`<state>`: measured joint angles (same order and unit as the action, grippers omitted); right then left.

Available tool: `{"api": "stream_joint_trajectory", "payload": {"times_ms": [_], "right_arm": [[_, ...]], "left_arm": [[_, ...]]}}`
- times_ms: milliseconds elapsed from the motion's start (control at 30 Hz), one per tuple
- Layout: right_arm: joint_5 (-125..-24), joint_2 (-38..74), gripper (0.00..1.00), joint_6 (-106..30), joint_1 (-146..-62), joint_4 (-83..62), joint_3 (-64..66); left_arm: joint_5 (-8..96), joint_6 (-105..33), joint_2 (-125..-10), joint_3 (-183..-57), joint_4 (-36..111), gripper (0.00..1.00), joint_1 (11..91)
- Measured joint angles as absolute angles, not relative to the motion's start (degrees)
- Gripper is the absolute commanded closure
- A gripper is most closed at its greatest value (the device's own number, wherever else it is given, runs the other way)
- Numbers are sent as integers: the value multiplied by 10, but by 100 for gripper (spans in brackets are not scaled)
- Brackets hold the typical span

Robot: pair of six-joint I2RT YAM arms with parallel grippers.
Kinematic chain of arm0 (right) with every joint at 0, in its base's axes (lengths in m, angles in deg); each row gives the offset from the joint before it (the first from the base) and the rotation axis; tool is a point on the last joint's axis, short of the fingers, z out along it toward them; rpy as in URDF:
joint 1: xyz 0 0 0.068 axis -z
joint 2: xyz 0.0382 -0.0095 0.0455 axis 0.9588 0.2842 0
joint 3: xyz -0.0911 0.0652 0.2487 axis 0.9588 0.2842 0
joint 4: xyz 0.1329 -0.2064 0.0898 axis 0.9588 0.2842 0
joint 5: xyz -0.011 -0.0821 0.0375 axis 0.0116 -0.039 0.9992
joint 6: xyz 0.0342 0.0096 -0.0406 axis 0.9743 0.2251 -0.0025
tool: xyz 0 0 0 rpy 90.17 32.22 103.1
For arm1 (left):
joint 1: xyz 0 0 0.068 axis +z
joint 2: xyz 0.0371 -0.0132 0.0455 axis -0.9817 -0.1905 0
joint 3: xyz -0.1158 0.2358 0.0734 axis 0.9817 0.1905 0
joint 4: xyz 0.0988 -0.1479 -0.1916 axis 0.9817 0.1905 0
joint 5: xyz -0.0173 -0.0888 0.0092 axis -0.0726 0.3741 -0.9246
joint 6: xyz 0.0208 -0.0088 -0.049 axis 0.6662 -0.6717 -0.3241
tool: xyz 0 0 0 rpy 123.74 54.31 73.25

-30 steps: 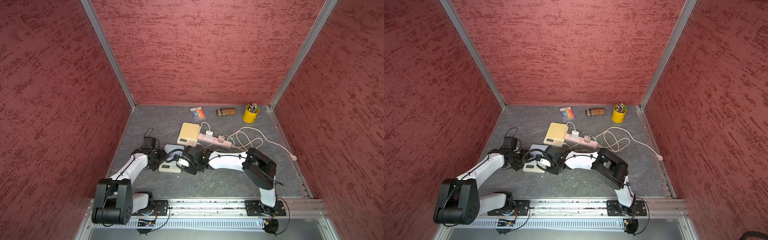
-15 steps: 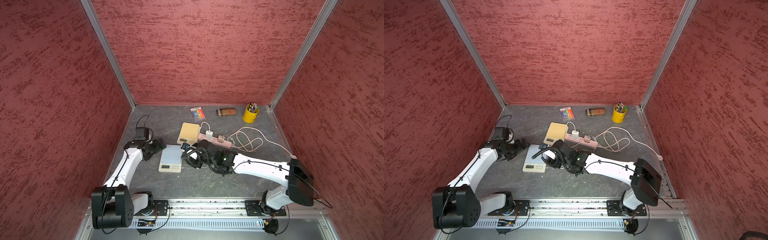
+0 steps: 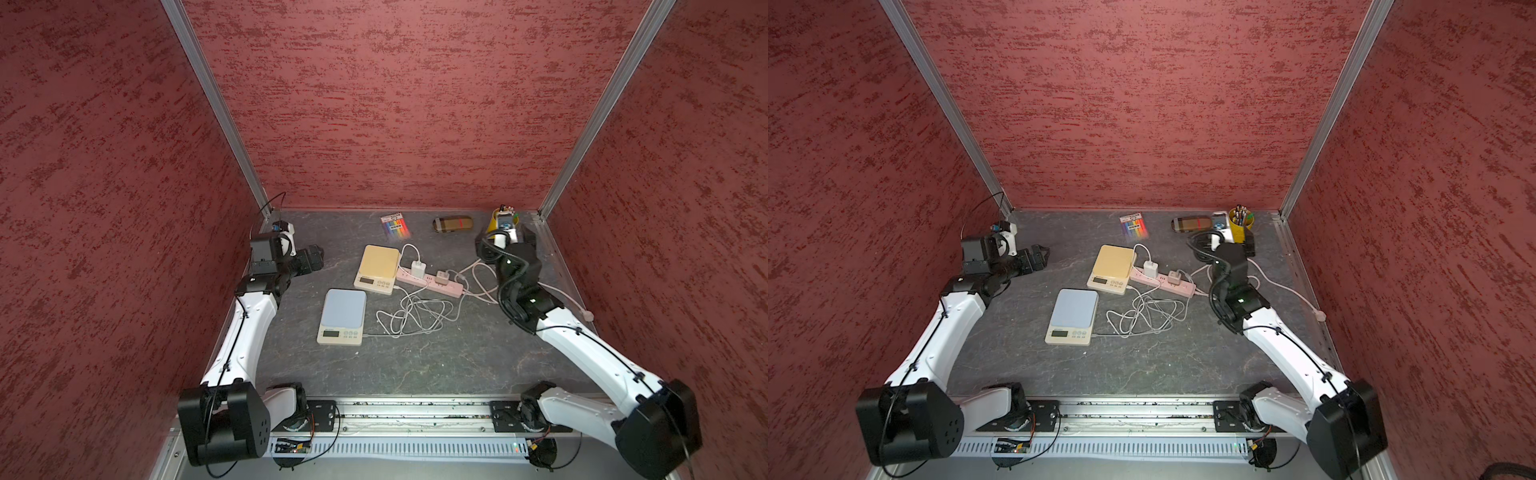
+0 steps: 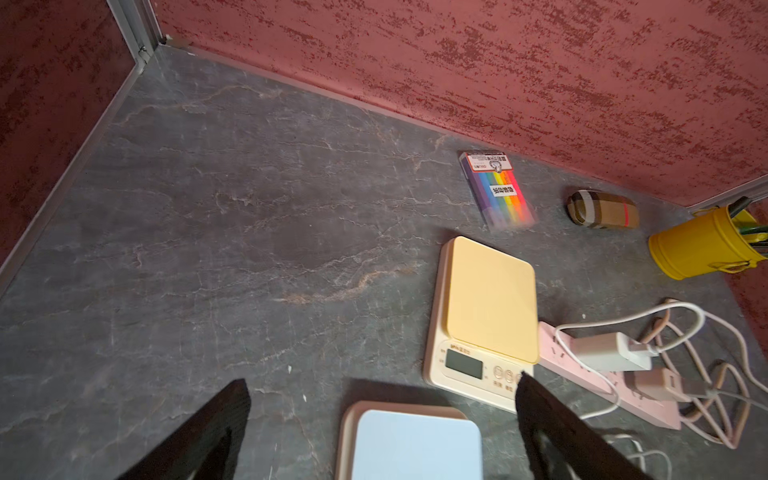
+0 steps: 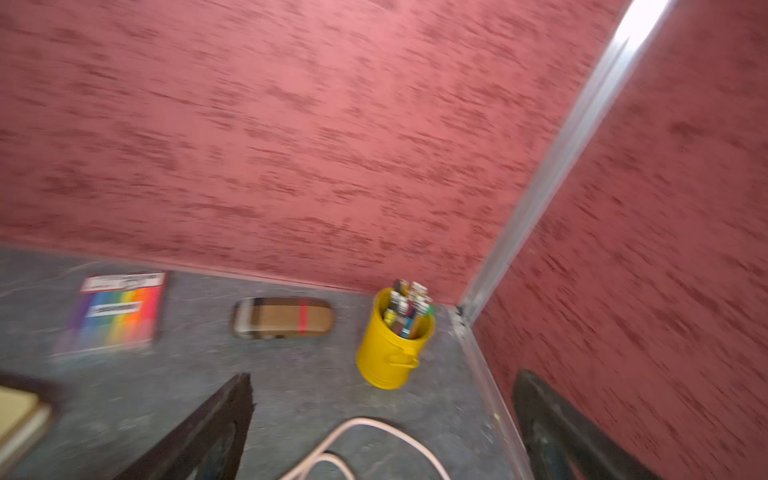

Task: Charge the electronic scale
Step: Reset both arms

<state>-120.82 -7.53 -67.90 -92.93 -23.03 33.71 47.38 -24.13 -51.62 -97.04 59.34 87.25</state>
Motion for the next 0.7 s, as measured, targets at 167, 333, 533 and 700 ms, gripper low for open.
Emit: {"api": "stream_joint_trajectory", "payload": {"times_ms": [167,333,533,700], "right_arm": [[-1199,-100,1,-625,-798,-315,473],[-1153,-56,1,-589,-786,-467,616],[-1120,90,1,-565,-779,-653,655],[-1082,147,1,-554,-762,-742,652]], "left_arm": [[496,-217,-533,-858,490,0,905],[496,-222,-572,-775,368,0,912],[469,-228,-602,-713,208,0,898],[460,-228,-653,-696,46,0,883]]}}
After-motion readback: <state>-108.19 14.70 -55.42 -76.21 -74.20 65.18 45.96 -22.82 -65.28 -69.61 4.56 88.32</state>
